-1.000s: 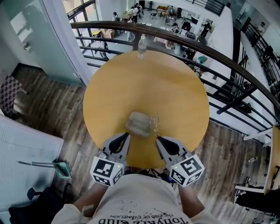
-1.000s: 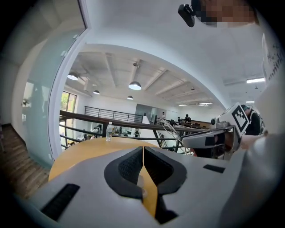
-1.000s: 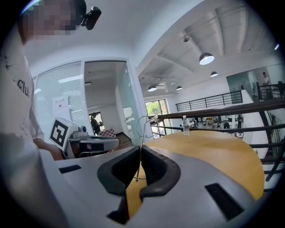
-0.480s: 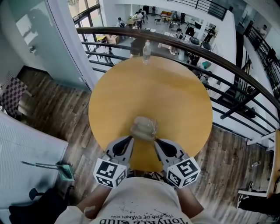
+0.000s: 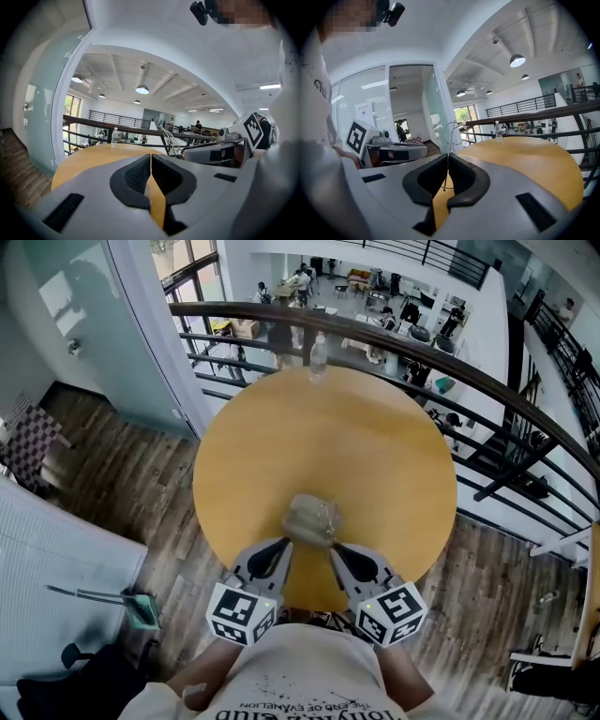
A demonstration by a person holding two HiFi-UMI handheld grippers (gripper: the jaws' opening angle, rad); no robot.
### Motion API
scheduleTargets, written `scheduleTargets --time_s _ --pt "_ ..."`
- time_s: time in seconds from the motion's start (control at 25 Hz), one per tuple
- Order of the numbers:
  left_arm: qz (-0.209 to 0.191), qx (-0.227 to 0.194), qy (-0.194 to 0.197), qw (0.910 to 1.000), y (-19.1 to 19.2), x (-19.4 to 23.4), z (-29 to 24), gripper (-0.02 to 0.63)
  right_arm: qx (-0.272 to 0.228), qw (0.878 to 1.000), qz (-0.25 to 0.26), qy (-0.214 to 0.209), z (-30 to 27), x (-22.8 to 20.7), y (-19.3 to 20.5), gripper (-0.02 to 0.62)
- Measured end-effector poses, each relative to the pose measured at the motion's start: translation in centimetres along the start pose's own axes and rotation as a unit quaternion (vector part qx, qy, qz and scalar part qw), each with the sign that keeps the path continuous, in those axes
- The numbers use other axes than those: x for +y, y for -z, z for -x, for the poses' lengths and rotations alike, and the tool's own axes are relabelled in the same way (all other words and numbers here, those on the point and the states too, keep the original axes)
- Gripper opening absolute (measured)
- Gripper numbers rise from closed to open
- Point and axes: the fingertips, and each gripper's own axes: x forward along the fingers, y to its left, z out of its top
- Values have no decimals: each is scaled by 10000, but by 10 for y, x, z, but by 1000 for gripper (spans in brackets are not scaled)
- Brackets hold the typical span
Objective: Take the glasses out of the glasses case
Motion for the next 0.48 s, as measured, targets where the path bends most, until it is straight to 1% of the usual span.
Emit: scheduleTargets --time_s 0.28,0.48 --pt "11 13 -43 10000 2 2 1 29 5 10000 -13 -85 0 2 2 32" --pt "23 8 -47 10000 4 -4 1 29 35 10000 -13 -91 5 0 5 32"
